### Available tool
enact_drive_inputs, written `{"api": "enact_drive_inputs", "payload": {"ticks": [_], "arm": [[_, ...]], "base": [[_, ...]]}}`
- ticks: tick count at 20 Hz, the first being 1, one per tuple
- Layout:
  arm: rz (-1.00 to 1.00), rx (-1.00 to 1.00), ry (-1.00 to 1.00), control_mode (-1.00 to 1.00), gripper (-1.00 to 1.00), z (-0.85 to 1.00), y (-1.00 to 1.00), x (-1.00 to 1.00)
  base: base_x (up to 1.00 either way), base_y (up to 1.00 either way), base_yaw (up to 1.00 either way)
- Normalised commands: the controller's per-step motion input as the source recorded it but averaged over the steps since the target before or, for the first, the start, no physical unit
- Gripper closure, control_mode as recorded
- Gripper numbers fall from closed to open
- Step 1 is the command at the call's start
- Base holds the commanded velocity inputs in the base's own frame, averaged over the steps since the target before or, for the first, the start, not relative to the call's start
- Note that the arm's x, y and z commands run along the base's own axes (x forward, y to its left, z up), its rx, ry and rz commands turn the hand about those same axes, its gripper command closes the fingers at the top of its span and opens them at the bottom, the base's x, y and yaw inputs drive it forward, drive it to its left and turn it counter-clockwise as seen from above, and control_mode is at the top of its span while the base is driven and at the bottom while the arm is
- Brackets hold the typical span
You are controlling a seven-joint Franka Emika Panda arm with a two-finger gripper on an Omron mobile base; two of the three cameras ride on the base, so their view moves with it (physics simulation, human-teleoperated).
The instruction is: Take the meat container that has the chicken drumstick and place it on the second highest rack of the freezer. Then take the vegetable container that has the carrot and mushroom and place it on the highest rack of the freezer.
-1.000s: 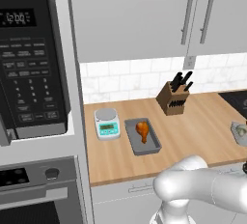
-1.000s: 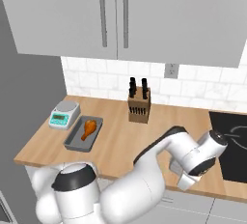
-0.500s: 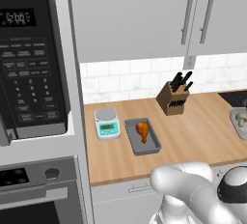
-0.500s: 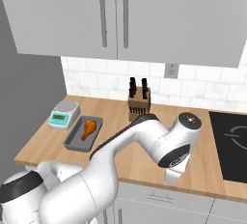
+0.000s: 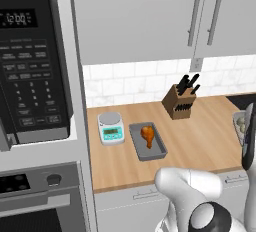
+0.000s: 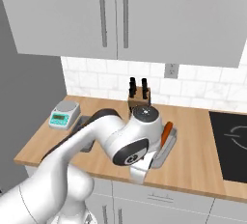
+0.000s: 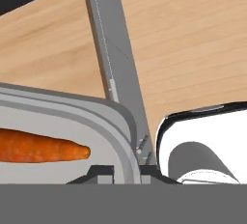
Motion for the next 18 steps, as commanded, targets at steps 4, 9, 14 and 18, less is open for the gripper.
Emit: {"api": "enact_drive_inputs", "payload": {"ticks": [4,9,14,18], "arm": [[0.0,0.08,-0.11,-1.0,1.0,0.69,0.36,-0.56],[0.0,0.15,-0.02,-1.0,1.0,0.62,0.21,-0.65],[0.0,0.04,0.01,-1.0,1.0,0.45,0.64,-0.67],[0.0,0.0,0.0,-1.0,1.0,0.13,0.56,-0.71]], "base": [[0.0,0.0,0.0],[0.0,0.0,0.0],[0.0,0.0,0.0],[0.0,0.0,0.0]]}}
